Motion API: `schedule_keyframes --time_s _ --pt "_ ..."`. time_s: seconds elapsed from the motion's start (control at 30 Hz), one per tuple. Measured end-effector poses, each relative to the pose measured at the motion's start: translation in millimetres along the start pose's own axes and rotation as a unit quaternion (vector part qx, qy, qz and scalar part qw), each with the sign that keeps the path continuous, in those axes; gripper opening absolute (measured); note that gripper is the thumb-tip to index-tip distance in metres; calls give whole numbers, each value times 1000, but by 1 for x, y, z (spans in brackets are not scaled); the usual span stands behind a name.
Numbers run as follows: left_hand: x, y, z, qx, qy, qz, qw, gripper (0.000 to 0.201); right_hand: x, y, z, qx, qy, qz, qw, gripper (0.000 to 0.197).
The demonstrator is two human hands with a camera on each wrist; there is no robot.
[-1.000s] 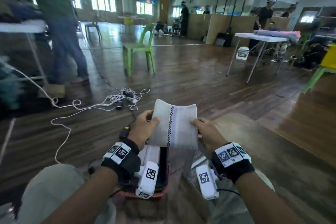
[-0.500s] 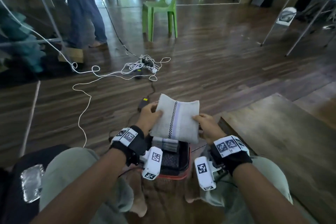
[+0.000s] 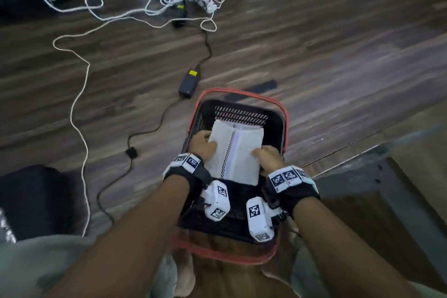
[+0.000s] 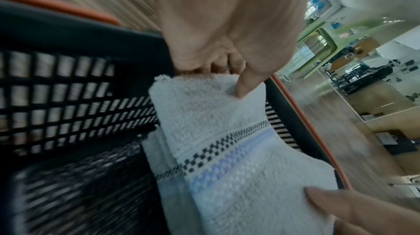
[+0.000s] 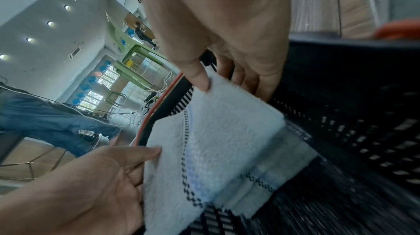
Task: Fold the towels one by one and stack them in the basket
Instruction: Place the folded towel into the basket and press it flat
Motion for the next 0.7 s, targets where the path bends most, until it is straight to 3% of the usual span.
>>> schedule_keyframes --time_s 0.23,0.4,0.7 --pt "25 75 -5 8 -37 -1 999 37 0 66 -25 -19 -17 60 998 12" --pt "36 85 -32 -27 -50 -11 998 37 2 74 -15 -23 -50 80 995 13" --pt "38 88 -40 -20 -31 -24 999 35 6 80 -4 -26 -47 115 992 9"
Point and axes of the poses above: each hand's wrist, its own y-axis towards the middle knuckle, its own x-axis out of the palm, z = x × y, the point moved 6 cm from there along y, towards the middle knuckle, and after that the axes turned 6 degrees about -y, right-handed, at the moved point
